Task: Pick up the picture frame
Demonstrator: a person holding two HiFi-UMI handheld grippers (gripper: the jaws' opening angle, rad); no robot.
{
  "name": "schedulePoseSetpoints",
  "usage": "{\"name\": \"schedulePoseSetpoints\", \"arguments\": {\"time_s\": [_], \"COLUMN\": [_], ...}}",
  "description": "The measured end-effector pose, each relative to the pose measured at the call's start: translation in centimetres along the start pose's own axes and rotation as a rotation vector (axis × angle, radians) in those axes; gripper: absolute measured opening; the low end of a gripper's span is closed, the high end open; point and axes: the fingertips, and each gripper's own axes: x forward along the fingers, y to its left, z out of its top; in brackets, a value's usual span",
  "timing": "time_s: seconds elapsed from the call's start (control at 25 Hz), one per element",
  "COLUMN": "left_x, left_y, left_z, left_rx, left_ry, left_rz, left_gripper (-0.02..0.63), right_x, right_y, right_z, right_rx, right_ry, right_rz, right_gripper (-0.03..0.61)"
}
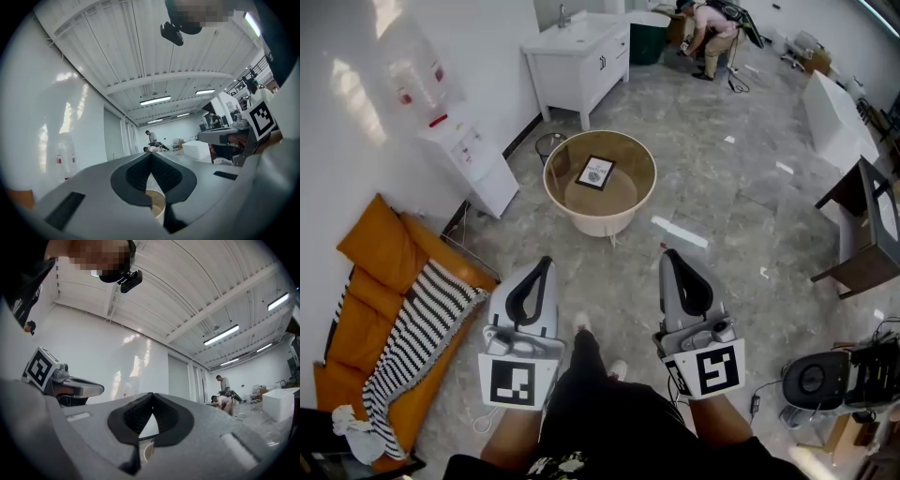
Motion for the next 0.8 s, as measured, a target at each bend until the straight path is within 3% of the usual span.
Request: {"name": "schedulePoseSetpoints", "arguments": {"time_s": [0.8], "left_x": [4.9], "left_y": [4.5], "left_z": [-1.9], "left_rx": [-0.016], "left_ry": [0.012], "left_rz": [0.000], "left_gripper": [0.006], "right_x": [6.9], "right_y": [-0.3], "right_z": [-2.1], "right_rx": [-0.021], "right_ry": [0.025], "right_rz": [0.034], "right_gripper": [-0.003]}}
